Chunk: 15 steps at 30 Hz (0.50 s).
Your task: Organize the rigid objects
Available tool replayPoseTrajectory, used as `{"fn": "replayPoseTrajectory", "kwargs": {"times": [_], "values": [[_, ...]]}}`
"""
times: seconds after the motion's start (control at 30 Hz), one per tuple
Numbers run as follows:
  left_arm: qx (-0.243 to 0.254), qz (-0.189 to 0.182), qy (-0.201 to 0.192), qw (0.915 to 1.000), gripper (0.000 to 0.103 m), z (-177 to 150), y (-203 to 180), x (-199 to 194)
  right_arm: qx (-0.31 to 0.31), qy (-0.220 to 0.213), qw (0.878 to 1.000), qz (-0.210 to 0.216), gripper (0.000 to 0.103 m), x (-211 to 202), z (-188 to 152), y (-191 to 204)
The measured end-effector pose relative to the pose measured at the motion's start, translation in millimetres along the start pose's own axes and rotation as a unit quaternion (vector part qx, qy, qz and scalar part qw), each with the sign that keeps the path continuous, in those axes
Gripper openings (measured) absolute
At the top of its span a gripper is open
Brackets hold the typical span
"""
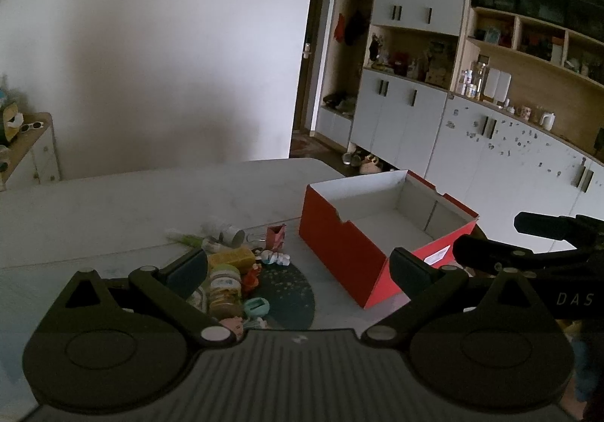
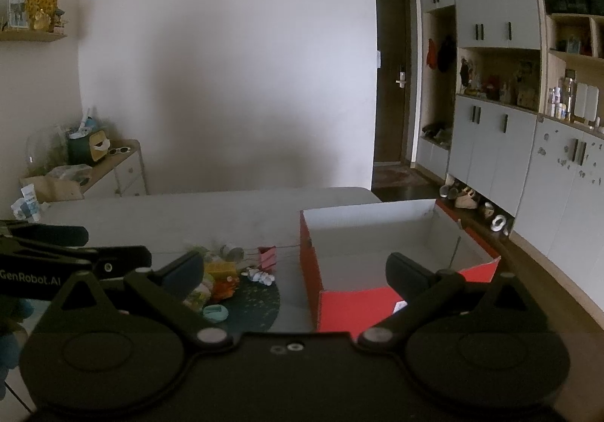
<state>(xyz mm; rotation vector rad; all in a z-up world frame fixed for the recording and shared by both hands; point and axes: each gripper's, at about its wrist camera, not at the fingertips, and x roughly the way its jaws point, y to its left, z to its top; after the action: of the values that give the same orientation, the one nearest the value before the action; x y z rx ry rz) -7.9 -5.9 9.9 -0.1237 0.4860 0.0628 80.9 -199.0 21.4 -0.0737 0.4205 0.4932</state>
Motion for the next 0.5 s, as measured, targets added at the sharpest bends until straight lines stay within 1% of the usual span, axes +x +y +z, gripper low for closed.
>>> {"fn": "replayPoseTrajectory", "kwargs": {"times": [0.2, 0.37, 0.5], "values": [[-0.012, 0.000, 0.004, 0.9999, 0.103, -4.2, 9.0, 2.0, 0.001, 0.003, 1.000, 0.010, 0.103, 2.4, 2.4, -1.2], [-0.017, 0.017, 0.008, 0.9997, 0.103, -7.6, 15.8, 5.7, -0.005, 0.010, 1.000, 0.024, 0.103, 14.3, 2.3, 2.0], [-0.024, 0.029, 0.013, 0.9992, 0.103, -9.7, 28.2, 11.5, -0.013, 0.020, 0.999, 0.040, 0.103, 25.3, 0.3, 9.5]]}}
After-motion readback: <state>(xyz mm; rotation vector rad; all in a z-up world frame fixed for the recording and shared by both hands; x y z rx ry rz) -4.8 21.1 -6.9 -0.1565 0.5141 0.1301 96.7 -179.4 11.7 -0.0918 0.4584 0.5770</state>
